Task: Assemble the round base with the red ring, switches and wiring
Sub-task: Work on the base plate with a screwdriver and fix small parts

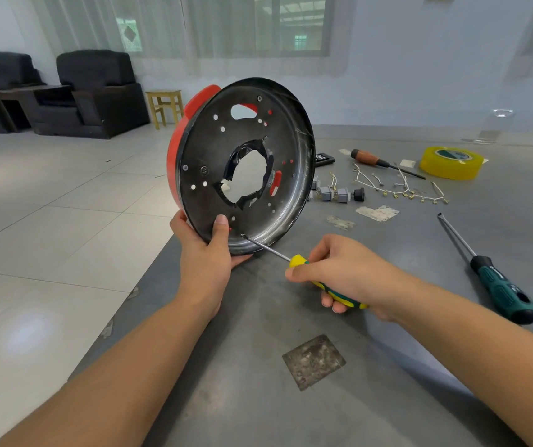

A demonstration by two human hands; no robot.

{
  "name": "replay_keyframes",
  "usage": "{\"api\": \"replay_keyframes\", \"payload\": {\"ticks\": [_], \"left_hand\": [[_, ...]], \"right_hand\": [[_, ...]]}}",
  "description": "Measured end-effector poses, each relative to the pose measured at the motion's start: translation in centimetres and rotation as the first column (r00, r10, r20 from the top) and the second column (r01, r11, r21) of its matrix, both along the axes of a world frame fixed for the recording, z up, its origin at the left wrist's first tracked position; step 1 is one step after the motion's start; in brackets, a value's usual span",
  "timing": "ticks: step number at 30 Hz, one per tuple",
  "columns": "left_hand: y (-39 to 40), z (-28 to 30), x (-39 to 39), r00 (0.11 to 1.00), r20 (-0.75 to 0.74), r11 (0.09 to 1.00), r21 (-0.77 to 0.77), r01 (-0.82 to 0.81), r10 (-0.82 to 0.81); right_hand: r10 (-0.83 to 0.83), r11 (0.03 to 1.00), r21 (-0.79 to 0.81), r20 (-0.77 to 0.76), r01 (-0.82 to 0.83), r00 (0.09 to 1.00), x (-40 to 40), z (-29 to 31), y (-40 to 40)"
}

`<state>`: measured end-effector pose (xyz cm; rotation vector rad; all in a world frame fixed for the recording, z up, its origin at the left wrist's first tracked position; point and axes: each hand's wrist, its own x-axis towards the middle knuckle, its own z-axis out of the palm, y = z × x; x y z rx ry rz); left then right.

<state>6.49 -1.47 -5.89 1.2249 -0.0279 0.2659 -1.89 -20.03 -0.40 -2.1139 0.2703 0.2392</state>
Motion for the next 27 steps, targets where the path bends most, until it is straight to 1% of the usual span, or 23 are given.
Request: {"api": "replay_keyframes", "payload": {"ticks": [2,3,5,7,10,11,12,13,15,16,18,19,20,21,22,23,24,25,26,27], "left_hand": [[0.0,0.0,0.0,1.000,-0.006,1.000,-0.005,-0.003,0.003],[0.0,0.1,0.0,1.000,-0.008,1.000,-0.006,-0.002,0.002],[0.0,0.0,-0.1,1.000,-0.011,1.000,0.002,-0.001,0.001],[0.1,0.0,-0.1,1.000,-0.009,1.000,0.013,0.006,-0.006],[0.0,0.0,-0.1,1.000,-0.011,1.000,0.013,0.015,-0.015],[-0.1,0.0,-0.1,1.000,-0.014,1.000,0.016,0.014,-0.014],[-0.1,0.0,-0.1,1.000,-0.016,1.000,0.016,0.013,-0.013],[-0.1,0.0,-0.1,1.000,-0.016,1.000,0.015,0.012,-0.012],[-0.1,-0.1,-0.1,1.000,-0.012,1.000,0.005,0.007,-0.007],[-0.1,-0.1,0.0,1.000,-0.014,1.000,-0.003,0.002,-0.002],[0.0,-0.2,0.1,1.000,-0.025,1.000,-0.020,-0.011,0.011],[0.0,-0.2,0.1,1.000,-0.029,1.000,-0.025,-0.014,0.013],[0.0,-0.1,0.1,0.999,-0.032,1.000,-0.025,-0.012,0.011],[0.0,-0.1,0.1,0.999,-0.035,1.000,-0.024,-0.010,0.009],[-0.1,-0.1,0.1,0.999,-0.036,1.000,-0.019,-0.010,0.009],[-0.1,-0.1,0.1,0.999,-0.036,1.000,-0.013,-0.012,0.012],[-0.1,-0.1,0.1,0.999,-0.034,1.000,-0.005,-0.014,0.014],[-0.1,-0.1,0.1,0.999,-0.033,1.000,0.001,-0.015,0.015],[-0.1,-0.1,0.0,0.999,-0.030,1.000,0.005,-0.015,0.015],[-0.1,-0.2,0.0,1.000,-0.025,1.000,0.010,-0.014,0.015]], "right_hand": [[0.014,0.995,-0.098,0.046,-0.009,0.999,0.1,0.0,-0.1],[0.015,0.994,-0.112,0.074,-0.007,0.997,0.1,0.0,-0.2],[0.000,0.999,-0.047,0.101,0.005,0.995,0.2,0.1,-0.3],[-0.022,0.996,0.083,0.023,0.020,1.000,0.1,0.4,-0.5],[-0.002,0.959,0.276,-0.202,0.059,0.979,0.0,1.2,-1.1],[0.008,0.944,0.321,-0.248,0.074,0.969,-0.1,1.5,-1.3],[0.015,0.940,0.333,-0.259,0.074,0.966,-0.2,1.6,-1.3],[0.021,0.947,0.315,-0.231,0.055,0.973,-0.2,1.6,-1.3],[0.041,0.976,0.219,-0.109,-0.016,0.993,-0.1,1.3,-1.1],[0.054,0.989,0.142,-0.043,-0.047,0.998,-0.2,1.2,-0.8],[0.077,0.994,-0.076,0.060,-0.073,0.995,-0.2,0.9,-0.3],[0.089,0.977,-0.203,0.100,-0.067,0.991,-0.3,0.7,-0.1],[0.106,0.936,-0.350,0.146,-0.049,0.984,-0.4,0.6,0.1],[0.136,0.850,-0.526,0.199,-0.011,0.970,-0.5,0.3,0.2],[0.180,0.712,-0.701,0.237,0.040,0.955,-0.7,-0.1,0.1],[0.227,0.574,-0.814,0.266,0.092,0.937,-0.8,-0.4,0.2],[0.261,0.502,-0.855,0.291,0.128,0.920,-0.9,-0.6,0.4],[0.272,0.492,-0.861,0.291,0.128,0.917,-1.1,-0.7,0.5],[0.257,0.549,-0.831,0.273,0.092,0.927,-1.0,-0.6,0.6],[0.207,0.696,-0.718,0.234,0.025,0.950,-0.8,-0.3,0.6]]}}
